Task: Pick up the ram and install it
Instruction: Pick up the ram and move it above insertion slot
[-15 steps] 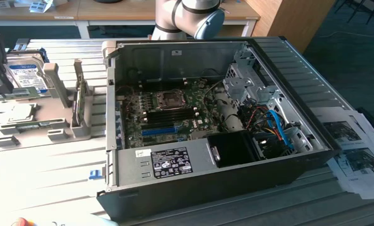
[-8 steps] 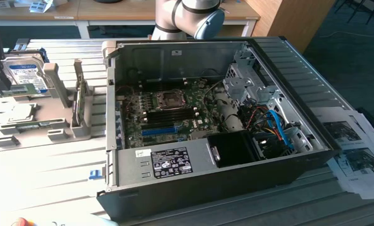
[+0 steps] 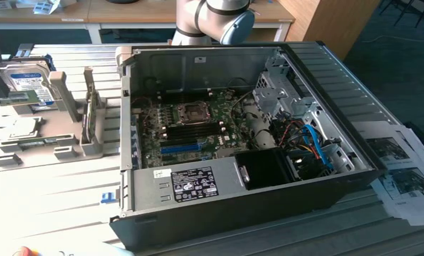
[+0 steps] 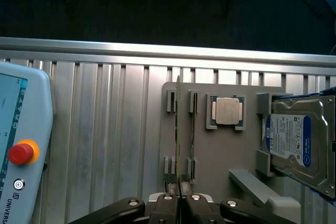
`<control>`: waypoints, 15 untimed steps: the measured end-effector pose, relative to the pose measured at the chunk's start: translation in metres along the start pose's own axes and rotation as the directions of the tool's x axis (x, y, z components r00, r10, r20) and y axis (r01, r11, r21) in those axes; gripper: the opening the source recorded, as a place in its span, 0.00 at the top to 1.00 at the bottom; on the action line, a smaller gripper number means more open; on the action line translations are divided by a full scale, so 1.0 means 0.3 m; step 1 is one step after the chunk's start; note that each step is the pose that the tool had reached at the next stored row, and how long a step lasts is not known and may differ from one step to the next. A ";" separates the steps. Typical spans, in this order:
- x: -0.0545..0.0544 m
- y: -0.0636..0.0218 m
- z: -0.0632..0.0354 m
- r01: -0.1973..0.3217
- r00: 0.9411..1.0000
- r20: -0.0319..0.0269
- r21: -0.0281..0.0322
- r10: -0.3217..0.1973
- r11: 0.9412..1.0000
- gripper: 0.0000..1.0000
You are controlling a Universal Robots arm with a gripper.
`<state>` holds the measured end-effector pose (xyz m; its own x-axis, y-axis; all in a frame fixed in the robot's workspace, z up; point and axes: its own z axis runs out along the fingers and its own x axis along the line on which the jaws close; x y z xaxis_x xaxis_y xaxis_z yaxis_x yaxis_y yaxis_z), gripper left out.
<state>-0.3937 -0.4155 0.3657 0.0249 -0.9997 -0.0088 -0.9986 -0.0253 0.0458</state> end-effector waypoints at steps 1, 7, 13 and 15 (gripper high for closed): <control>0.000 0.000 -0.004 0.000 1.000 0.000 0.000 0.000 1.000 0.88; 0.000 0.001 -0.023 0.000 1.000 0.000 0.000 0.000 1.000 0.88; 0.000 0.002 -0.045 0.000 1.000 -0.001 0.000 0.000 1.000 0.88; 0.000 0.002 -0.053 0.000 1.000 0.000 0.000 0.000 1.000 0.88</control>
<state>-0.3937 -0.4155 0.3817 0.0250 -0.9997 -0.0084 -0.9986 -0.0253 0.0459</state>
